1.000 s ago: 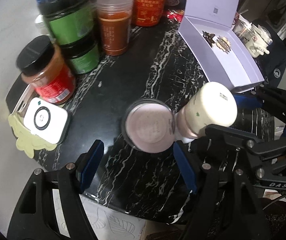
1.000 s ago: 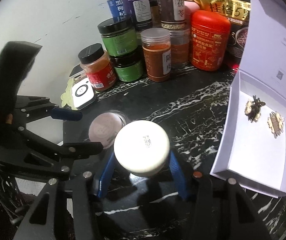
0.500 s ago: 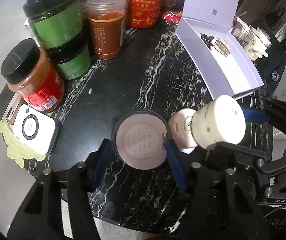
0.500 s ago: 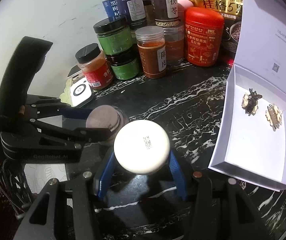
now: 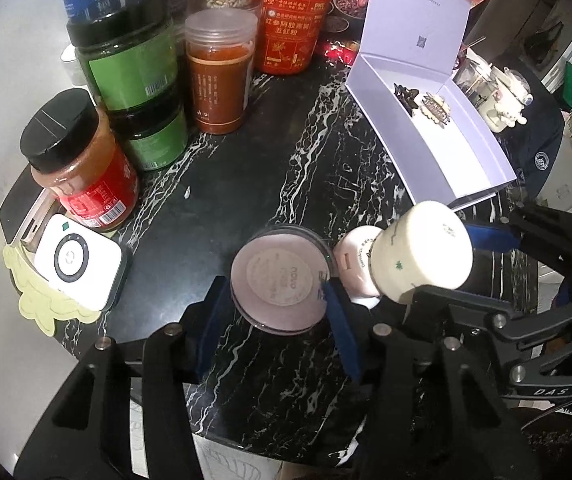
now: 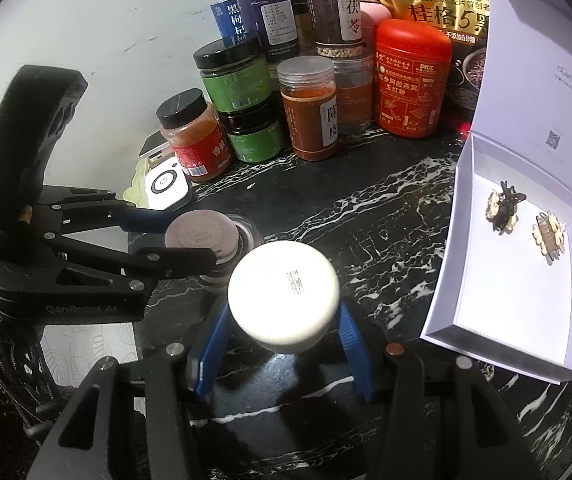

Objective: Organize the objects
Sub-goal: 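Grasp the pink-lidded jar with the left tool while the right tool holds the cream jars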

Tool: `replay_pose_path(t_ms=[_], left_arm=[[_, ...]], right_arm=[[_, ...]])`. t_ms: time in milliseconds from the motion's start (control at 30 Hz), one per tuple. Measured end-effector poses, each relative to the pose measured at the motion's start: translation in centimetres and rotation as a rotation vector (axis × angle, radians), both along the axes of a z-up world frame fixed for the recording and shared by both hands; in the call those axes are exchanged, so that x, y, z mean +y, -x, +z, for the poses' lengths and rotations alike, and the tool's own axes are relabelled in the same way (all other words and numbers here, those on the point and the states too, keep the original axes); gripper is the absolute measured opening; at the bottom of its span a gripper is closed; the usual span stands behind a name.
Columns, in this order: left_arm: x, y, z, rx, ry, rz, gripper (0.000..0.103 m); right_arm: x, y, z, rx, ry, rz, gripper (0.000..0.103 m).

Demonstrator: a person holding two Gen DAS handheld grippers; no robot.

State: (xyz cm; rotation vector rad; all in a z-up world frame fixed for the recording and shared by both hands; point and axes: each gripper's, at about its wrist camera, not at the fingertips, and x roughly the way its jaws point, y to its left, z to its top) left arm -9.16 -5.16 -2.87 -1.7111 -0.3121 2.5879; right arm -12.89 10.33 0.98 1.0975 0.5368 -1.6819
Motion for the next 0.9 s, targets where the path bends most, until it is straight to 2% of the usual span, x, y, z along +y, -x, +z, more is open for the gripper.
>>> replay_pose_path(t_ms=[267, 533, 900], left_arm=[[0.2, -0.6, 1.1, 0.046, 0.023, -0.006, 0.047], [0.1, -0.4, -0.1, 0.014, -0.008, 0.007, 0.047], [0.3, 0.2, -0.9, 0.022, -0.018, 0.009, 0.047]], right_arm=[[0.1, -0.2, 0.3, 0.011, 0.009, 0.004, 0.054], [-0.2, -0.4, -0.3, 0.028, -0.011, 0.01, 0.054], [-0.8, 0.1, -0.5, 0.031, -0.015, 0.008, 0.054]])
